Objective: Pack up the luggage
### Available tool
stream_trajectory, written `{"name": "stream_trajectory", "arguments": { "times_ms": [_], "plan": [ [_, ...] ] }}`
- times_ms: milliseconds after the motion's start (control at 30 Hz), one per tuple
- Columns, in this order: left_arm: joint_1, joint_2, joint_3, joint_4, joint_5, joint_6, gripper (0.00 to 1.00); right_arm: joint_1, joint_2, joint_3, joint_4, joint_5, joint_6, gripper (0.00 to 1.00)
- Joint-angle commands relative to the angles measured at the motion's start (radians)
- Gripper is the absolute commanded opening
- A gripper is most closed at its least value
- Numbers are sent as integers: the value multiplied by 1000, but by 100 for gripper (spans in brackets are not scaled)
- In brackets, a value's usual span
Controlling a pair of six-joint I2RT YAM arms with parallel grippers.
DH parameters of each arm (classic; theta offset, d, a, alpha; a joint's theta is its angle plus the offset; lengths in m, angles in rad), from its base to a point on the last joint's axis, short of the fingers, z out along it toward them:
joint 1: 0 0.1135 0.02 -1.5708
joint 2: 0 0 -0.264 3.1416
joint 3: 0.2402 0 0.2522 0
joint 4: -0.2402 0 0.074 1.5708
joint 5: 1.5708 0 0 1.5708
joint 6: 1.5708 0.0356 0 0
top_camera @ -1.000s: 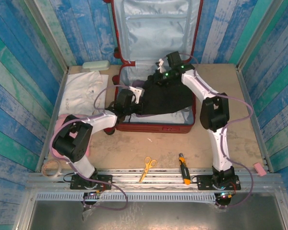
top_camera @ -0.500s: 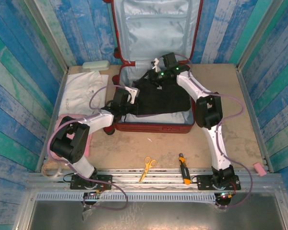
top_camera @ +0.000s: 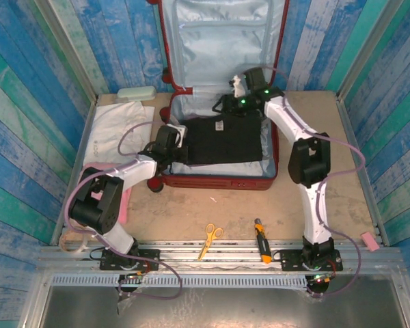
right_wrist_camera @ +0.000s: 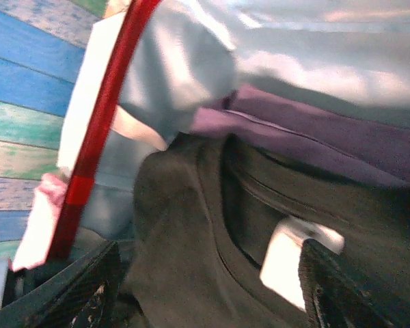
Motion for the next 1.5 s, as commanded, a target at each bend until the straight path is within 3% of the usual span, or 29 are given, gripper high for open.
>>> {"name": "stream_trajectory", "arguments": {
  "times_ms": [0,200,433,667,967,1133,1233,1333,1367,1400,1467],
  "plan": [
    [12,-103,47,-40,-83,-39,69,-42,-106,-94,-78,161,-110,67],
    [10,-174,104,13,0,-137,61,-95,-110,-185,-89,253,-156,56],
    [11,52,277,4,138,-209,35,-121,-6,-155,-84,270,-168,37],
    [11,260,372,-15,177,-267,21,-127,6,-170,-83,317,-170,38],
    [9,372,398,35,147,-232,19,-135,-19,-169,-70,290,-193,48],
    [9,366,516,17,67,-99,36,-135,-66,-166,-74,272,-210,58],
    [9,275,548,9,-29,-6,59,-135,-137,-181,-79,295,-224,63],
    [13,131,535,1,-250,79,85,-134,-232,-206,-87,349,-245,68],
    [18,80,534,-15,-357,99,98,-135,-271,-222,-87,370,-252,70],
    [32,41,538,-43,-441,117,94,-135,-310,-244,-78,389,-259,71],
    [99,-1,571,-151,-472,129,93,-135,-392,-294,-46,424,-268,74]
  ]
}}
